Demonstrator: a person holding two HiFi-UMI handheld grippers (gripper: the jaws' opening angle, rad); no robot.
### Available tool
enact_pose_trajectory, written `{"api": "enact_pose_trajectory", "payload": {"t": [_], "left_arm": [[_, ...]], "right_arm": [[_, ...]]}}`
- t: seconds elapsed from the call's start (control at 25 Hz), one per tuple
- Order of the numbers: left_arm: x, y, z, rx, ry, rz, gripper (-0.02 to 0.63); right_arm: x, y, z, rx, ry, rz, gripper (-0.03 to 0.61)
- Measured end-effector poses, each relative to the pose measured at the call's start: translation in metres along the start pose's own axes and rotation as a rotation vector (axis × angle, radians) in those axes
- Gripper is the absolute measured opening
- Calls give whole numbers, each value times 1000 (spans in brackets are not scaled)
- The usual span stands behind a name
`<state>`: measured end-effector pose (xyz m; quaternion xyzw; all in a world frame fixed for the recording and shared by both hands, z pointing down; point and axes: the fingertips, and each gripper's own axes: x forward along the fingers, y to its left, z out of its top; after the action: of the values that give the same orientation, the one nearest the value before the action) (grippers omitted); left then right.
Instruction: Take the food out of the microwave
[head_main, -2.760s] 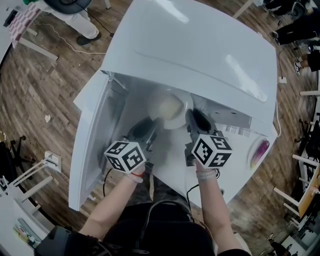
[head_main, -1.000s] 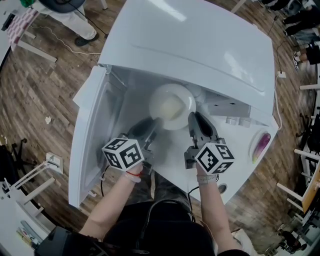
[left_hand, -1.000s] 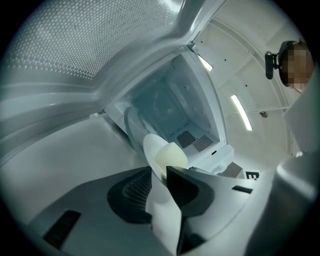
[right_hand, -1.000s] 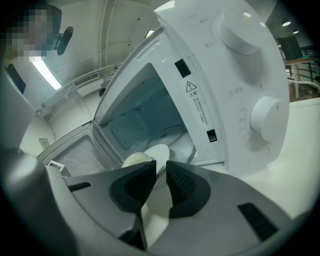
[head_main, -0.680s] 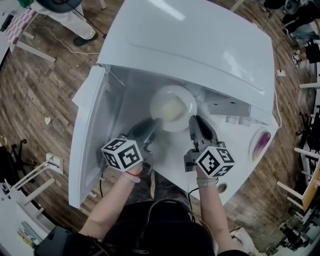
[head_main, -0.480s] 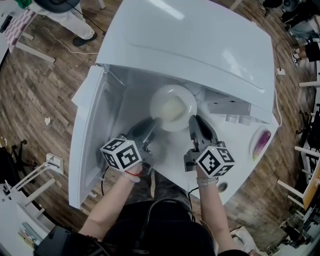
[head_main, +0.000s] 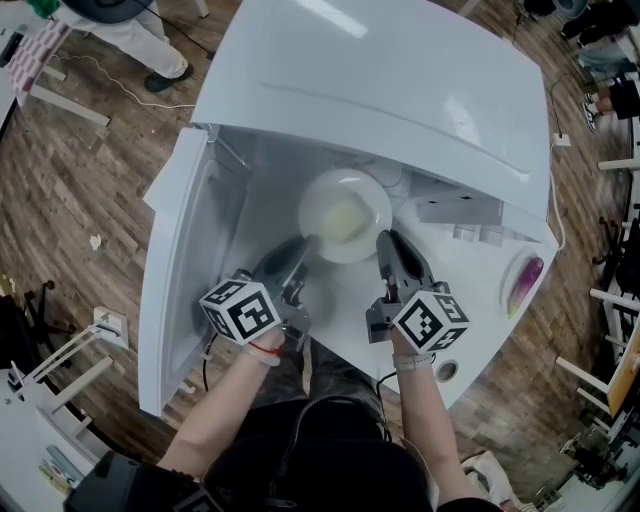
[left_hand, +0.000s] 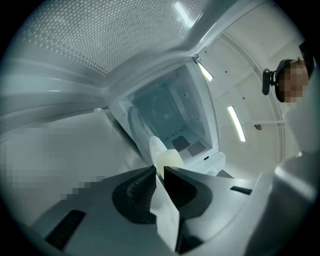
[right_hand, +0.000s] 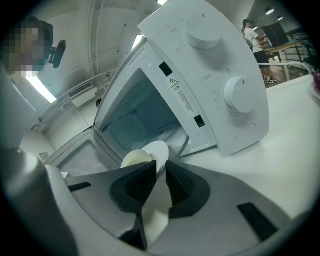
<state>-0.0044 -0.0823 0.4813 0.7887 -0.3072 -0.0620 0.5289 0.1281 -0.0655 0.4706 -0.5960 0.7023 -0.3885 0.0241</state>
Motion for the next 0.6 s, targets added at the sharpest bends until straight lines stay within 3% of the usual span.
{"api": "enact_pose_trajectory", "payload": {"t": [0.44, 0.6], "left_arm": [[-7, -5, 2, -15, -19, -34, 43], [-10, -5, 1, -67, -26, -50, 35]], "right_arm": [[-4, 3, -5, 18, 2, 5, 69], [-6, 5, -6, 29, -5, 8, 69]]}}
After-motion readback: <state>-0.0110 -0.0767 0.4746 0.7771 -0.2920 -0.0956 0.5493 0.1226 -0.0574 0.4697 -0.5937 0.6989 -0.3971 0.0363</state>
